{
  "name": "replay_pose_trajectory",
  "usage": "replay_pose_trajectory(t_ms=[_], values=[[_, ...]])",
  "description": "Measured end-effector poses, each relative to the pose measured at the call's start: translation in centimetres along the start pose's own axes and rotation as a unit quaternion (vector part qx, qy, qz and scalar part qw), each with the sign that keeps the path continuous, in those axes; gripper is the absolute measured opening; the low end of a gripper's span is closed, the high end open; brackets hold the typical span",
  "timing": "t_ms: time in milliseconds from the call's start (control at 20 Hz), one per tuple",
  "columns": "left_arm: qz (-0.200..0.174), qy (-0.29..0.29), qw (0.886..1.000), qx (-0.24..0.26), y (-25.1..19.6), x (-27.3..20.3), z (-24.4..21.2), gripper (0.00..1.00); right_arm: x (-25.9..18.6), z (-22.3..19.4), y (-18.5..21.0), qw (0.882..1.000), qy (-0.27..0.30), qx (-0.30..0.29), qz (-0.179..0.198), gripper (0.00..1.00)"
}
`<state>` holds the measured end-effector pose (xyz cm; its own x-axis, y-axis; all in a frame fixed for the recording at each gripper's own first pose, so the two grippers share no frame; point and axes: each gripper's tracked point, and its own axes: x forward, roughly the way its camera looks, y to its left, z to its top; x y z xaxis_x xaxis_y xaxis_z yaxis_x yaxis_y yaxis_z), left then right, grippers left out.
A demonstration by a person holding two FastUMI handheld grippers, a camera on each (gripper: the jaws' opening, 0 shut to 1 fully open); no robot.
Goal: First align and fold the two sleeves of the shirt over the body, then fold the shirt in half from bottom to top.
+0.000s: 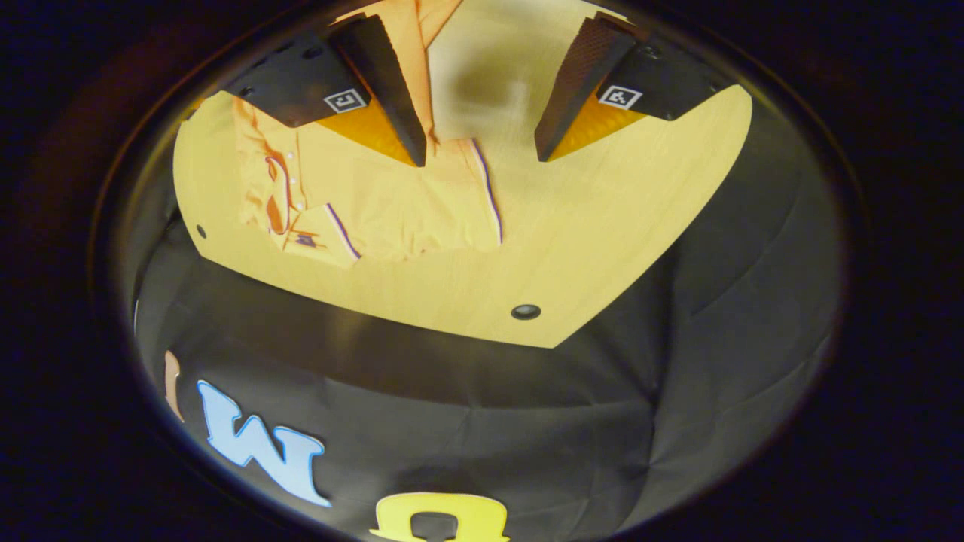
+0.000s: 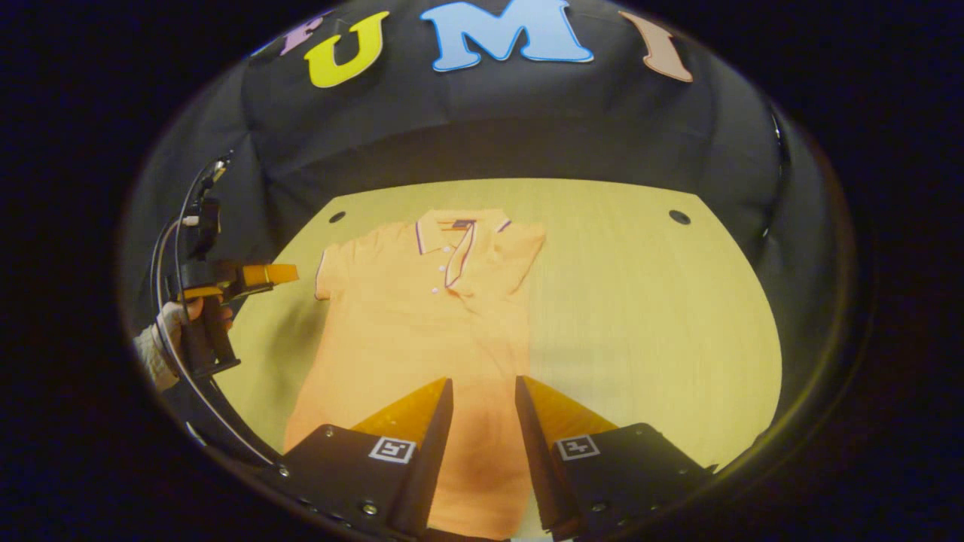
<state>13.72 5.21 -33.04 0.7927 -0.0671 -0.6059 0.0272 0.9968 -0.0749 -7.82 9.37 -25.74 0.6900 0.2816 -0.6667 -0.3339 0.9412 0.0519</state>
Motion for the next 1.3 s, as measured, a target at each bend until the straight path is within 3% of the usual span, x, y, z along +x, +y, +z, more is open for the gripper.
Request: replay_pose_trajectory(t_ms=[350, 450, 500, 550, 650, 700, 750, 850, 900, 950, 1000, 1100, 1300], values=[[0.010, 0.068, 0.998, -0.014, 0.0, 5.9, -4.2, 0.95, -1.5, -3.0, -1.3, 0.998, 0.013, 0.048, -0.031, 0.58], [0.018, 0.058, 0.998, -0.011, 0.1, 6.5, -4.1, 0.97, -1.3, -3.2, -1.5, 0.997, 0.013, 0.058, -0.039, 0.58], [0.026, 0.059, 0.998, -0.004, -0.1, 6.3, -4.2, 0.95, -1.3, -3.4, -1.5, 0.997, 0.015, 0.065, -0.041, 0.51], [0.032, 0.059, 0.998, 0.008, -0.2, 6.3, -4.3, 0.95, -1.2, -3.5, -1.5, 0.996, 0.017, 0.072, -0.040, 0.58], [0.030, 0.052, 0.998, 0.006, -1.0, 6.7, -4.1, 0.96, -1.3, -3.6, -1.9, 0.996, 0.018, 0.081, -0.038, 0.58], [0.034, 0.051, 0.998, 0.005, -1.0, 6.7, -4.1, 0.81, -1.4, -3.4, -1.9, 0.996, 0.017, 0.083, -0.037, 0.58], [0.032, 0.046, 0.998, 0.002, -1.3, 6.8, -3.9, 0.74, -1.4, -3.3, -1.8, 0.996, 0.016, 0.083, -0.036, 0.58], [0.029, 0.043, 0.999, -0.008, -1.5, 6.9, -3.9, 0.41, -1.1, -3.0, -1.5, 0.996, 0.016, 0.081, -0.031, 0.58], [0.026, 0.042, 0.999, -0.010, -1.9, 6.7, -4.0, 0.35, -0.9, -2.8, -1.3, 0.996, 0.016, 0.081, -0.028, 0.58], [0.021, 0.046, 0.999, -0.008, -2.0, 6.5, -4.1, 0.19, -0.8, -2.8, -1.1, 0.996, 0.016, 0.080, -0.026, 0.58], [0.018, 0.047, 0.999, -0.006, -1.9, 6.7, -4.1, 0.19, -0.7, -2.8, -1.0, 0.996, 0.016, 0.079, -0.025, 0.58], [0.014, 0.052, 0.999, -0.004, -2.0, 6.6, -4.1, 0.10, -0.6, -2.7, -1.0, 0.997, 0.016, 0.078, -0.024, 0.58], [0.029, 0.054, 0.998, 0.014, -2.0, 6.5, -3.7, 0.10, -0.8, -2.8, -1.1, 0.996, 0.014, 0.085, -0.023, 0.58]])
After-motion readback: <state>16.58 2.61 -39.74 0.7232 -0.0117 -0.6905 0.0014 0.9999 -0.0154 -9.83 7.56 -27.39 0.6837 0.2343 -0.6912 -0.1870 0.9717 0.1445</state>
